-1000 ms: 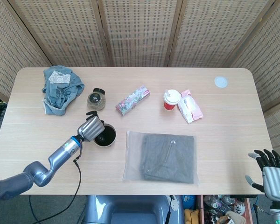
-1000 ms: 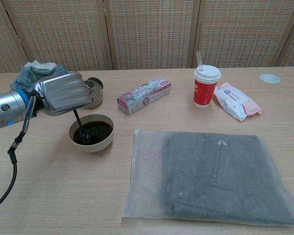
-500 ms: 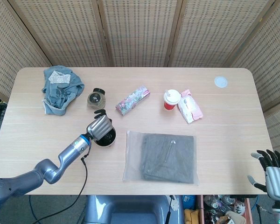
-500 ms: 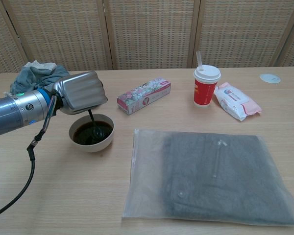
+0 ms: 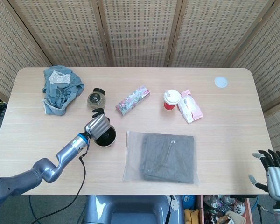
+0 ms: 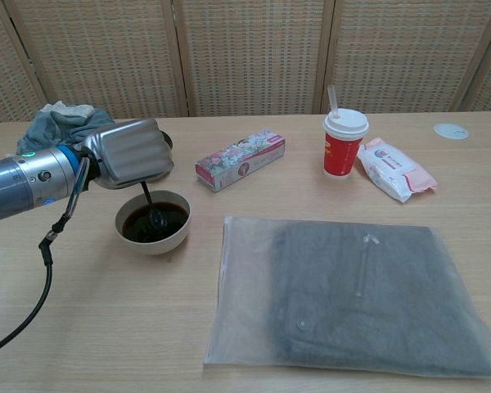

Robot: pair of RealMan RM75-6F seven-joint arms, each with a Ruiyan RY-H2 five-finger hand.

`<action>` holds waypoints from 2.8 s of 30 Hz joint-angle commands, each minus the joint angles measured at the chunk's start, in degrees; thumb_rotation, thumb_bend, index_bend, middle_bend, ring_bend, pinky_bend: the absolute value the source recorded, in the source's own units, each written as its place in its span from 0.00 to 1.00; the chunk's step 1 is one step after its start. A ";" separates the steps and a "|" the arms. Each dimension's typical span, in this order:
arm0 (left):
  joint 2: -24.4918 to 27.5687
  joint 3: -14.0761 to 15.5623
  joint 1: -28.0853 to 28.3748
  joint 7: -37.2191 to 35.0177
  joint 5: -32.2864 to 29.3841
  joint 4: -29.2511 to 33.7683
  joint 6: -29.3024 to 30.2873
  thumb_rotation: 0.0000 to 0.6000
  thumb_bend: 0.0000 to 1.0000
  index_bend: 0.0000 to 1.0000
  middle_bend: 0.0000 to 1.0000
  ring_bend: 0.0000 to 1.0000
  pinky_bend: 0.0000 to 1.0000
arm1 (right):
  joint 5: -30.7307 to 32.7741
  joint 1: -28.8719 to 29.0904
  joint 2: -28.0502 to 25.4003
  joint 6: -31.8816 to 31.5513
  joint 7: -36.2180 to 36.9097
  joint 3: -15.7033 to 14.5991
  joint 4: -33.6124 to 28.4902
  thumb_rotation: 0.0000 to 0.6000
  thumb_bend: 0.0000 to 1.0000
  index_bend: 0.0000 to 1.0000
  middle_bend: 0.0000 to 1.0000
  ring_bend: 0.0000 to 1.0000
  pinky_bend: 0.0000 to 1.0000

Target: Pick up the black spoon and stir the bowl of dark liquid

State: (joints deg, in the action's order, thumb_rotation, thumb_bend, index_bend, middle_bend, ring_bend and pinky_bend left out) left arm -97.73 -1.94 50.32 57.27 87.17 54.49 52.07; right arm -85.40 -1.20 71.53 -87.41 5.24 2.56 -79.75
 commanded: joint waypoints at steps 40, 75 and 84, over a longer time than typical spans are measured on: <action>-0.88 1.03 -1.60 -1.65 -0.52 1.08 1.50 1.00 0.41 0.66 0.82 0.65 0.54 | 0.13 -0.31 0.03 -0.04 0.07 0.08 0.25 1.00 0.34 0.29 0.30 0.15 0.12; -2.61 -0.44 -1.61 -2.10 -3.32 -2.48 0.76 1.00 0.41 0.66 0.82 0.65 0.54 | 0.23 -0.68 0.01 -0.24 -0.35 0.08 -0.16 1.00 0.34 0.29 0.30 0.15 0.12; -2.16 -1.43 -1.90 -2.31 -4.74 -0.22 1.00 1.00 0.41 0.48 0.82 0.65 0.54 | 0.17 -0.67 -0.01 -0.42 -0.49 0.17 -0.29 1.00 0.34 0.29 0.30 0.15 0.12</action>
State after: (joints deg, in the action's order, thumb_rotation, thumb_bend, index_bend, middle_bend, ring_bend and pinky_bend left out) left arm -100.04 -3.13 48.37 54.85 82.65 53.86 53.03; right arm -85.22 -1.86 71.53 -87.81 4.77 2.72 -80.01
